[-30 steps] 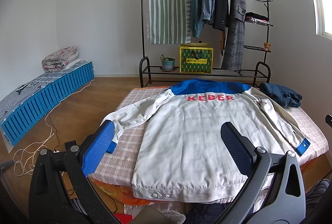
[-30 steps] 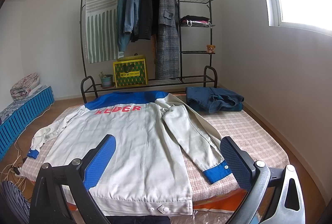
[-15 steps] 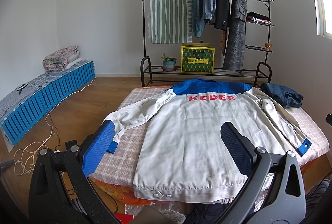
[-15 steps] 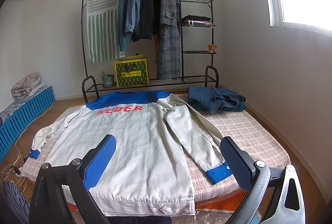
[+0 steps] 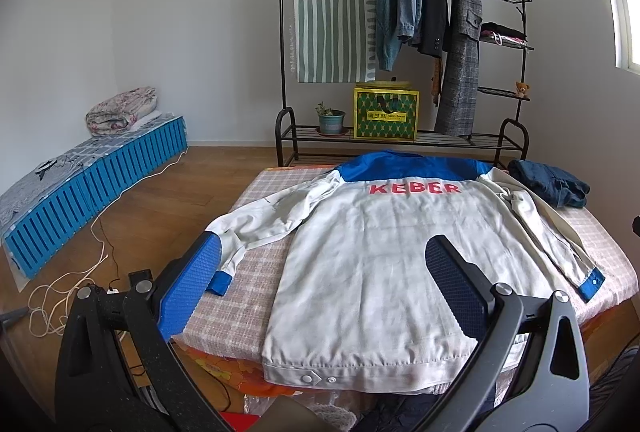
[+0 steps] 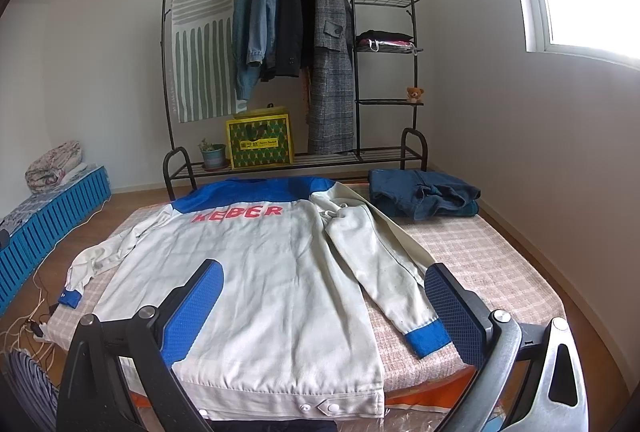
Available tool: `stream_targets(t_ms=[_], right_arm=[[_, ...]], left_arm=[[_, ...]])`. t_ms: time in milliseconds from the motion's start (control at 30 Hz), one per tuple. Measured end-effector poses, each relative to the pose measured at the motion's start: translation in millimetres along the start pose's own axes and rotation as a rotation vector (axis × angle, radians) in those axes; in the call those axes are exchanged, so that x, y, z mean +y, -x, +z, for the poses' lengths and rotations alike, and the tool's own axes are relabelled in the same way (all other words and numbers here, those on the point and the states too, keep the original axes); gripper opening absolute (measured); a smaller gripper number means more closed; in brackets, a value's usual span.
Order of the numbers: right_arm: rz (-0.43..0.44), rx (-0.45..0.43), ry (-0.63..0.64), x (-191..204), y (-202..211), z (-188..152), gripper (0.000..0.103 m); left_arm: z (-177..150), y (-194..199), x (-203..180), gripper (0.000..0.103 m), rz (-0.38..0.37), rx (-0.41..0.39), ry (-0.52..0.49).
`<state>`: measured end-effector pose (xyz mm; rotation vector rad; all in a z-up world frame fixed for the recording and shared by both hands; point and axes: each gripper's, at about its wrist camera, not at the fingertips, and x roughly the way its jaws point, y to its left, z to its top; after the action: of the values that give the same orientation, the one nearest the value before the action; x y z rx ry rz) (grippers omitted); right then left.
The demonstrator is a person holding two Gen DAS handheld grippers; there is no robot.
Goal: Fold large clothes
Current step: 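Reach the left tool to the blue sleeve cuff and grasp it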
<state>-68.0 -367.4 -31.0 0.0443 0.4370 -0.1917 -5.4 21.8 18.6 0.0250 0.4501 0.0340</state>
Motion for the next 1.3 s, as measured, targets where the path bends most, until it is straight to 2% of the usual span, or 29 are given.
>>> stream_targets(t_ms=[267,600,667,700,867,1000,1133,1300], right_arm=[[0.017,0.011,0.024,10.7,-16.3,4.9,0.102],[0.070,0.032,0.060,37.8,-58.8,14.9,0.102],[0.084,0.036,0.064,43.0,-70.0,16.8,0.102],[0.088,0.041,0.063,45.3,-76.3,17.3,0.102],[0.087,0.048,0.059,55.4,-108.2,11.0,0.101],[0.103,0.078,0.061,60.1,-128.8,-1.0,0.100],[0.117,0.164,0.070,65.5,-148.2,-6.3,0.097],[0.085,0.204,0.067,69.7,-156.5,-7.1,0.096]], left_arm=[[-0.2,-19.8,17.9,0.103,0.045,0.018,-0.002],[-13.1,-101.8,90.0,0.103,0.077,0.105,0.058],[-17.2,-125.0,109.3,0.103,0.055,0.136,0.077],[-18.8,-137.9,120.3,0.103,0.040,0.154,0.095],[-27.9,-193.2,187.2,0.085,0.021,0.227,0.266],[-44.6,-238.0,242.5,0.085,0.021,0.309,0.438],[-73.5,-279.7,284.5,0.085,0.032,0.393,0.587],[-108.2,-322.5,305.8,0.085,0.094,0.465,0.629]])
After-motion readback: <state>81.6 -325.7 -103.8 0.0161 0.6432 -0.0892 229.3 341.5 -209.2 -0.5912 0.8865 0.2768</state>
